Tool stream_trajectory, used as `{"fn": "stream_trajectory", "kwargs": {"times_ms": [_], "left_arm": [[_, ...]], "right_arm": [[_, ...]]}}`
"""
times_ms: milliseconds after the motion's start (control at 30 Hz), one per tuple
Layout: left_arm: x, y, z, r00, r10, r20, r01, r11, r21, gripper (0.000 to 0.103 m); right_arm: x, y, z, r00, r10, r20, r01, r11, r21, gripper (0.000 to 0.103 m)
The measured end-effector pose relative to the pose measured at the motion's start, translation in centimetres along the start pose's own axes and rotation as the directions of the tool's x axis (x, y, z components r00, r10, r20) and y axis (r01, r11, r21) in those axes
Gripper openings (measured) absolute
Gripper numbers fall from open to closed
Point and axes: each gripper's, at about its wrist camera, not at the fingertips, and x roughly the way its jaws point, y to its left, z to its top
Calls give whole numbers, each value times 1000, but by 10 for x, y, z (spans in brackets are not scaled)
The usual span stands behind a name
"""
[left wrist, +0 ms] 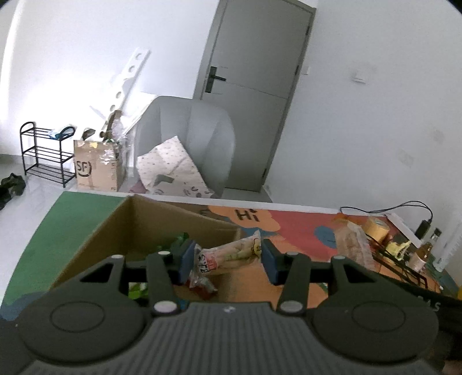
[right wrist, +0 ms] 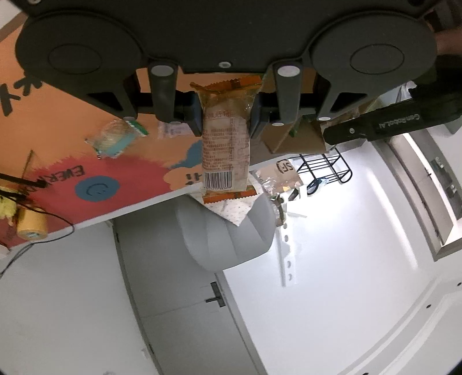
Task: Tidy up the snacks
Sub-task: 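Carry both pastry packs over the cardboard box with both tools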
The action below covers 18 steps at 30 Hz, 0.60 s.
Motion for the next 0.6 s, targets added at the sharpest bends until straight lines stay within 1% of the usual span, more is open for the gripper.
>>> {"fn": "stream_trajectory", "kwargs": {"times_ms": [333,600], "left_arm": [[-3,42,3,998,58,-2,-58,996,-66,49],[-2,64,4,997,75,-5,-75,992,-101,49]], "right_arm": [[14,26,-1,1000,23,-18,-24,999,-33,32],[21,45,-1,999,36,-30,-38,998,-56,32]]}}
